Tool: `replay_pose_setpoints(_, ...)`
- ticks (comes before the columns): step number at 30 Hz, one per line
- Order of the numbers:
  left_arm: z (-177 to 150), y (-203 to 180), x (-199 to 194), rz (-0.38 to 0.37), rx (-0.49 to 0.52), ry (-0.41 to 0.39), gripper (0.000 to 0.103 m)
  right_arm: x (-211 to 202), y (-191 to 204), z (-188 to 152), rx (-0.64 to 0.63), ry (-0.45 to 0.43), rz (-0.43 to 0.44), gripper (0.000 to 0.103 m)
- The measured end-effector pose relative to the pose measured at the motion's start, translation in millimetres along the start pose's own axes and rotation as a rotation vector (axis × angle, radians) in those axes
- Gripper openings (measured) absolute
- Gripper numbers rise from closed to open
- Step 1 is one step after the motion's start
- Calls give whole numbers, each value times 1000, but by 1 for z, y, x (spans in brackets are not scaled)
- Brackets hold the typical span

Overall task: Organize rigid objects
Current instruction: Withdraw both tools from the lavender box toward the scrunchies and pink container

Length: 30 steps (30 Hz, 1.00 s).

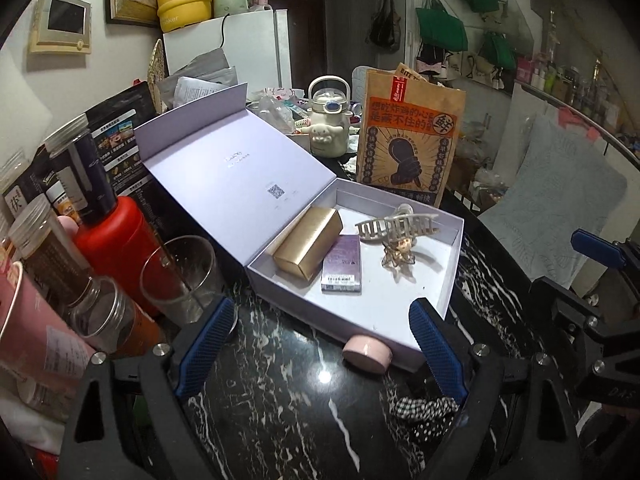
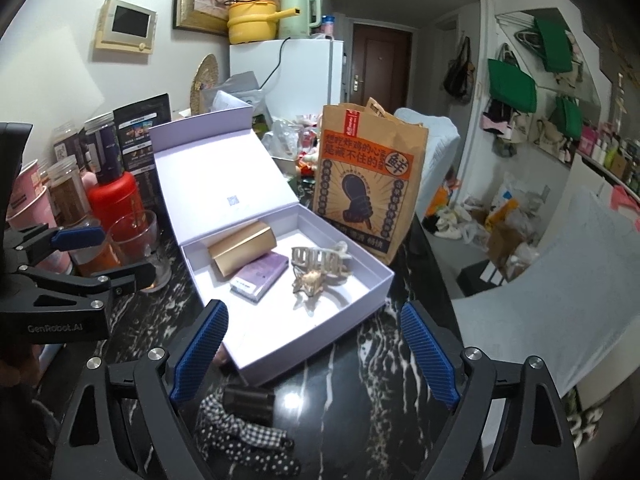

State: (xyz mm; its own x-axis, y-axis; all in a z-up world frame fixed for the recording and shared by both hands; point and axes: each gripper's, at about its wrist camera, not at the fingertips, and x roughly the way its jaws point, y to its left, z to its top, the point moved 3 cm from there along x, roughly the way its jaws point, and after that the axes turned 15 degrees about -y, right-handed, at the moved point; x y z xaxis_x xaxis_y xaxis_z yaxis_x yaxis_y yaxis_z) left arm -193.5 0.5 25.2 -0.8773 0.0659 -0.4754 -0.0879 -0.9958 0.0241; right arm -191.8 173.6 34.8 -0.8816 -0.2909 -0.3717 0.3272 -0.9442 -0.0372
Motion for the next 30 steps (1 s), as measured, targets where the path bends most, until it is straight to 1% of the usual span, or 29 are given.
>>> replay_pose_setpoints(7,-17,1,-8,4,19,13,90,-12,4,-18,15,15,-9,89)
replay_pose_setpoints(16,-48,6,-4,-16,-3,87,90,-19,10,-44,34,45,5,89)
replay_pose_setpoints(21,-62,8,-3,-19,-11,114,90,-20,16,-60,47,68,12,89)
replay_pose_setpoints(30,-84,12,-3,-69,-36,149,90,-21,25,-87,96,88,62,89)
